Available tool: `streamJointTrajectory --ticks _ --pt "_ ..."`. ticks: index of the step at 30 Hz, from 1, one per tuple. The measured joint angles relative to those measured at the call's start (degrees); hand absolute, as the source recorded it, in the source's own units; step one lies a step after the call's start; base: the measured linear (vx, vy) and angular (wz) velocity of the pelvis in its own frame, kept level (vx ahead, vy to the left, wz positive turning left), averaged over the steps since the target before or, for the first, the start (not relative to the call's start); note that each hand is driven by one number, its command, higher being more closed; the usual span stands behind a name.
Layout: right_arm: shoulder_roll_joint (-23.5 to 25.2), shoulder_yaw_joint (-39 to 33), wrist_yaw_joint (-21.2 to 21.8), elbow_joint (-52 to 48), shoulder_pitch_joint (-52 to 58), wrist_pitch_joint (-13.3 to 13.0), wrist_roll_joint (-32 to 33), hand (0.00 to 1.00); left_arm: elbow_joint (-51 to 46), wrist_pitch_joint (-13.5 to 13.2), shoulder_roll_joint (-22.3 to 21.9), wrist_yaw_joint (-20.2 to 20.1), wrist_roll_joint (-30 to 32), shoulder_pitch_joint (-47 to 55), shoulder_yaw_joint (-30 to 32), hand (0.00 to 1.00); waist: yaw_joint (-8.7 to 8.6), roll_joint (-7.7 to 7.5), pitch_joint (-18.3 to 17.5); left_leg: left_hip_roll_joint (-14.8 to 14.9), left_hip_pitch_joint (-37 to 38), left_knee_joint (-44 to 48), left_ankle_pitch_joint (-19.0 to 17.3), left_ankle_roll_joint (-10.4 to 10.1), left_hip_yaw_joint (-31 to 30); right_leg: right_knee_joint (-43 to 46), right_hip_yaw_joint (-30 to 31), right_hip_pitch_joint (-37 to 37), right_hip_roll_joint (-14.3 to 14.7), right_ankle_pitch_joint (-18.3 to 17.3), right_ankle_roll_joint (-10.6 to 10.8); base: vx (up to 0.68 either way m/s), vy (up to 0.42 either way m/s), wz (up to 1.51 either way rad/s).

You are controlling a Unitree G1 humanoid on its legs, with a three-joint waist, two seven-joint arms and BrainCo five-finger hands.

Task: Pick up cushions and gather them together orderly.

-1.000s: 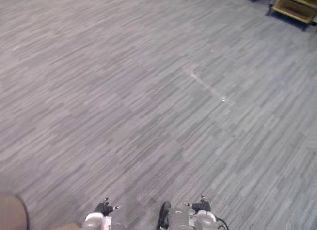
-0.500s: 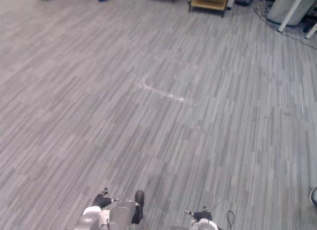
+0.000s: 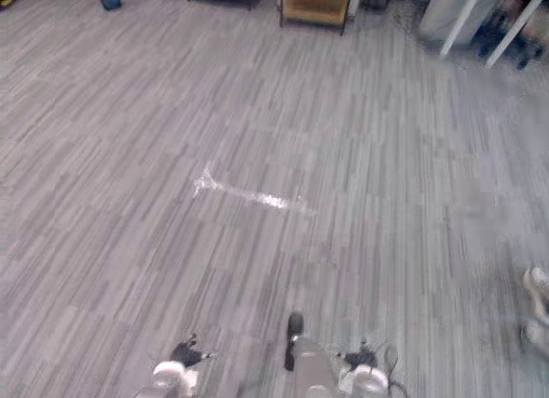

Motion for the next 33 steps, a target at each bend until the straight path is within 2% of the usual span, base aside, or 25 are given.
streamJointTrajectory --ticks 1,3,5,6,8,9,10,11,12,13,15,16,18,19,20,21,22,23,25,26,28,29,30,32,33 --pt "0.38 0.27 -0.03 -0.83 0.56 0.00 0.05 0.00 -0.94 0.06 -0.46 -0.04 -0.06 0.03 1.10 0.00 0.08 0.12 0.17 1.42 -4.77 11.31 3.22 -0.84 0.15 -1.15 0.00 3.04 0.31 -1.26 -0.49 0.44 -0.185 0.00" --pt "1.39 0.43 -0.41 -0.93 0.58 -0.06 0.20 0.00 -2.98 -0.13 -0.68 -0.01 -0.08 0.19 2.08 0.00 0.95 0.05 0.65 4.85 -11.73 27.60 -0.03 0.70 2.85 -4.48 0.21 10.87 1.95 -2.66 -1.99 0.50 -0.173 -0.18" --pt "2.69 1.30 -0.46 -1.32 0.65 -0.23 0.46 0.00 -4.98 -0.29 -0.43 0.04 -0.19 0.41 1.70 0.00 2.21 -1.53 0.97 5.56 -17.68 29.40 -3.13 2.41 6.94 -9.31 1.01 18.15 1.77 -4.83 -1.73 0.44 -0.111 -0.17" --pt "2.70 1.41 -0.47 -1.94 0.69 -0.24 0.83 0.00 -6.09 -0.47 -0.50 -0.04 -0.34 0.56 1.23 0.00 2.67 -1.54 0.88 5.41 -21.01 24.88 -4.70 3.34 9.22 -11.48 1.79 20.75 1.75 -5.78 -1.81 0.50 -0.032 -0.29" --pt "2.56 0.97 -0.48 -1.57 -0.21 -0.25 1.20 0.00 -6.69 -1.17 -0.61 -0.02 -0.88 0.55 1.23 0.00 3.69 -1.14 0.81 2.48 -24.42 7.90 -5.57 3.23 11.33 -13.57 3.34 23.97 0.79 -6.71 -0.66 0.53 0.026 -0.41" --pt "2.40 0.85 -0.48 -0.95 -0.92 -0.27 1.24 0.00 -6.72 -1.48 -0.55 0.01 -1.27 0.57 1.24 0.00 4.04 -1.06 0.83 0.19 -25.15 -3.60 -3.57 2.61 11.18 -14.78 4.20 25.83 0.05 -7.68 0.18 0.50 0.094 -0.44" --pt "2.16 0.60 -0.49 -0.01 -0.81 -0.21 1.24 0.00 -6.62 -1.48 -0.44 0.03 -1.27 0.85 1.03 0.00 4.38 -0.52 0.61 -1.19 -24.95 -15.71 0.80 1.21 10.90 -17.12 5.15 28.32 -0.18 -8.35 1.22 0.53 0.125 -0.47" --pt "1.75 0.69 -0.51 0.54 -0.60 -0.20 1.21 0.00 -6.63 -1.50 -0.37 0.03 -1.32 1.26 0.75 0.00 4.69 0.25 0.16 -1.17 -25.51 -20.22 3.46 0.27 10.56 -18.71 6.02 30.08 0.36 -8.74 1.94 0.59 0.188 -0.60" --pt "1.48 1.00 -0.50 1.85 -0.73 -0.14 1.18 0.00 -6.41 -1.50 0.23 0.01 -1.31 1.18 0.33 0.00 5.53 0.07 0.02 -1.25 -25.85 -18.50 9.12 2.16 10.30 -19.90 7.44 32.15 0.11 -9.50 2.67 0.65 0.183 -0.56" --pt "1.81 1.18 -0.44 2.48 -0.55 0.04 1.14 0.00 -6.10 -1.45 1.12 -0.04 -1.25 1.04 -0.06 0.00 5.58 -1.36 -0.82 -3.16 -25.72 -17.24 9.44 5.84 9.64 -20.21 8.61 33.46 -1.71 -9.47 2.84 0.68 0.178 -0.35" --pt "1.66 1.10 -0.32 2.53 0.21 0.01 1.08 0.00 -5.78 -1.40 2.63 -0.30 -1.23 1.03 0.00 0.00 4.86 -3.54 -1.37 -5.27 -26.19 -13.72 6.13 9.56 9.27 -13.78 9.88 31.24 -3.71 -8.58 4.09 0.67 0.168 0.15" --pt "1.32 1.00 -0.29 3.20 0.58 0.01 1.05 0.00 -5.25 -1.38 2.81 -0.52 -1.24 1.01 -0.02 0.00 4.65 -4.16 -1.57 -5.62 -25.16 -11.35 2.71 9.11 9.21 -5.46 11.11 28.91 -3.80 -7.90 6.98 0.77 0.202 0.27" --pt "1.45 1.05 0.00 4.18 0.56 0.02 0.88 0.00 -3.66 -1.26 4.16 -0.86 -1.47 0.94 -0.27 0.00 3.97 -5.19 -1.45 -6.53 -20.58 -11.02 -1.64 9.03 8.80 14.66 13.98 22.13 -4.01 -3.07 18.73 0.56 0.129 0.14" --pt "1.65 1.12 0.28 4.16 0.59 -0.20 0.59 0.00 -2.90 -0.93 4.51 -0.91 -1.51 0.76 -0.62 0.00 3.51 -5.30 -1.43 -7.04 -17.97 -11.47 -2.94 9.01 8.12 22.45 14.06 19.19 -3.98 -3.08 18.72 0.60 0.081 0.14" --pt "1.72 1.15 0.70 4.05 0.91 -0.23 0.52 0.00 -1.82 -0.42 4.62 -1.01 -1.49 0.81 -1.52 0.00 3.01 -5.21 -1.37 -7.62 -12.83 -13.82 -3.87 9.10 7.76 30.85 12.36 15.61 -4.96 -4.21 17.42 0.60 0.066 0.13" --pt "1.68 1.15 0.98 3.64 1.13 -0.30 0.63 0.00 -1.37 -0.22 4.85 -1.03 -1.50 0.84 -2.71 0.00 3.19 -5.10 -1.28 -8.16 -8.49 -16.88 -3.88 9.10 7.17 33.65 10.21 12.99 -5.49 -6.15 15.03 0.70 0.037 0.14" --pt "1.13 1.36 1.12 3.08 1.11 -0.54 0.56 0.00 -0.87 -0.07 4.89 -1.09 -1.50 0.73 -3.48 0.00 2.67 -4.50 -0.92 -8.01 -3.79 -20.35 -3.89 9.13 6.38 33.11 7.43 10.32 -5.64 -8.43 10.71 0.55 -0.029 0.22" --pt "0.95 1.43 1.13 2.07 1.26 -0.76 0.57 0.00 -0.90 -0.07 4.77 -1.11 -1.51 0.67 -3.66 0.00 2.20 -4.06 -0.68 -7.44 -0.68 -22.29 -3.89 9.13 5.67 29.20 4.50 8.43 -5.34 -10.06 7.86 0.53 -0.063 0.41" --pt "0.95 1.67 1.18 1.32 1.22 -1.16 0.61 0.00 -1.01 -0.11 4.75 -1.12 -1.51 0.48 -4.03 0.00 1.23 -3.55 -0.39 -6.30 2.27 -23.48 -3.90 9.13 4.53 16.20 1.69 3.89 -4.31 -10.48 6.16 0.46 -0.132 0.50" --pt "0.94 1.67 1.17 1.22 1.09 -1.18 0.70 0.00 -1.05 -0.13 4.80 -1.12 -1.50 0.51 -4.64 0.00 0.91 -3.58 -0.41 -5.77 3.29 -24.06 -3.95 9.04 4.28 9.00 1.70 2.33 -3.65 -8.45 6.33 0.50 -0.208 0.61" --pt "1.12 1.72 1.15 1.74 2.07 -1.11 0.72 0.00 -1.03 -0.21 4.95 -1.20 -1.41 1.25 -5.07 0.00 0.25 -5.20 -0.81 -5.76 7.51 -26.62 -5.93 5.89 2.80 -11.75 2.70 1.02 -3.26 5.49 6.78 0.63 -0.312 0.72" --pt "1.07 1.64 1.15 2.13 2.69 -0.86 0.72 0.00 -0.89 -0.26 4.83 -1.22 -1.20 1.44 -4.96 0.00 -0.08 -5.38 -0.94 -5.40 9.27 -27.01 -7.21 4.43 1.42 -10.69 3.43 1.24 -3.01 12.30 5.20 0.65 -0.332 0.40" --pt "0.26 0.55 1.19 2.08 2.66 -0.70 0.65 0.00 0.13 -0.37 3.54 -1.36 -1.14 1.21 -4.59 0.00 0.24 -2.72 -1.47 -2.93 9.74 -25.94 -7.30 3.95 0.33 -5.90 2.97 0.23 -1.50 8.26 3.00 0.42 -0.225 0.15" --pt "-0.35 -0.34 1.23 1.70 2.60 -0.80 0.68 0.00 0.43 -0.28 2.41 -1.29 -1.10 1.21 -4.35 0.00 0.20 -1.23 -1.58 -1.46 7.93 -19.42 -7.24 3.85 -0.68 -1.51 1.88 -0.08 -0.57 3.37 1.74 0.48 -0.274 0.01" --pt "0.08 -0.72 1.22 1.63 3.02 -0.77 0.75 0.00 0.54 -0.25 1.61 -1.42 -0.93 1.21 -2.93 0.00 -0.01 -0.50 -1.76 -0.27 5.51 -12.28 -6.69 2.80 -1.41 -0.99 0.89 1.56 0.06 1.49 1.24 0.56 -0.328 0.30"
